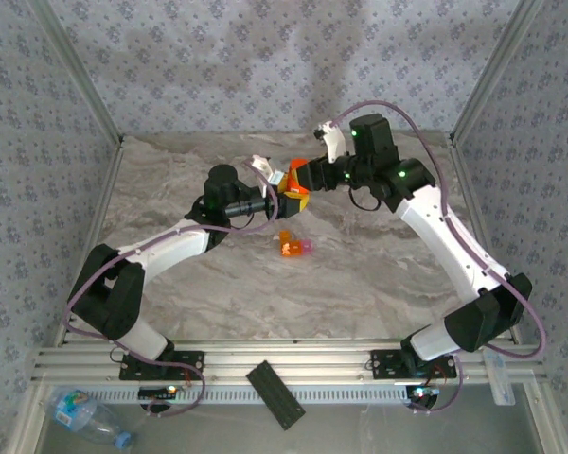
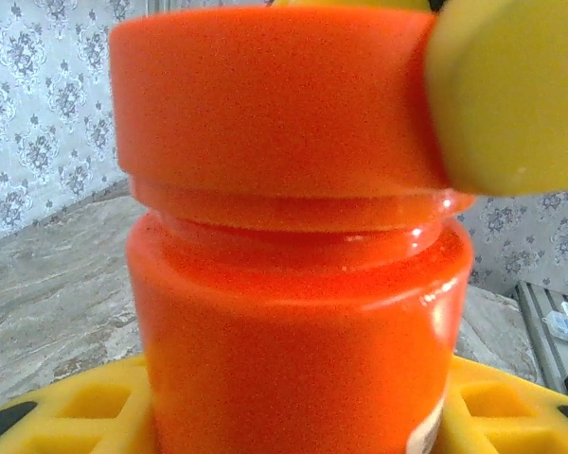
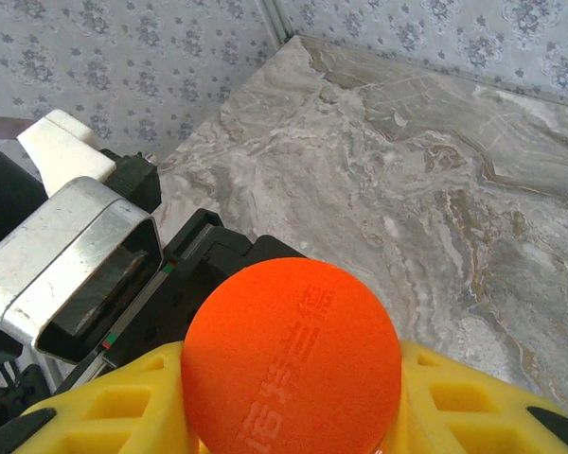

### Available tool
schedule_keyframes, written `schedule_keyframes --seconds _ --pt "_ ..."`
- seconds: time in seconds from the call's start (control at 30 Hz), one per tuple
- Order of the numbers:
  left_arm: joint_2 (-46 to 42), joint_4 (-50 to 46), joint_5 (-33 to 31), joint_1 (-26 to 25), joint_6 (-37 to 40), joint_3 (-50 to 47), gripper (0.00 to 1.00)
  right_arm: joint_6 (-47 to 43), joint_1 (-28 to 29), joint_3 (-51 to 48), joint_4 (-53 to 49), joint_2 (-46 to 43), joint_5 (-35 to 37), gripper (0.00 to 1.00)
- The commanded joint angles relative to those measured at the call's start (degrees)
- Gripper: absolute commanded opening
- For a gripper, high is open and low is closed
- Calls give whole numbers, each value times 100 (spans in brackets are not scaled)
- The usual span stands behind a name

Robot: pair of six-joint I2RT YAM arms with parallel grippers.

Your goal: Sort the pills into containers

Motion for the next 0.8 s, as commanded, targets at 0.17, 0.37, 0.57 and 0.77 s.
schedule_keyframes --seconds 0.17,0.37,0.57,0.77 --pt "-334 -509 -373 -150 651 489 0 596 408 77 -500 255 1182 32" --pt "-404 -537 -664 -175 755 440 0 820 656 176 -571 384 1919 29" --pt "-450 -343 -933 -186 722 345 0 1211 784 -192 -124 211 2126 29" --pt "-444 -352 -983 -182 740 336 0 1281 810 -336 210 71 2085 33"
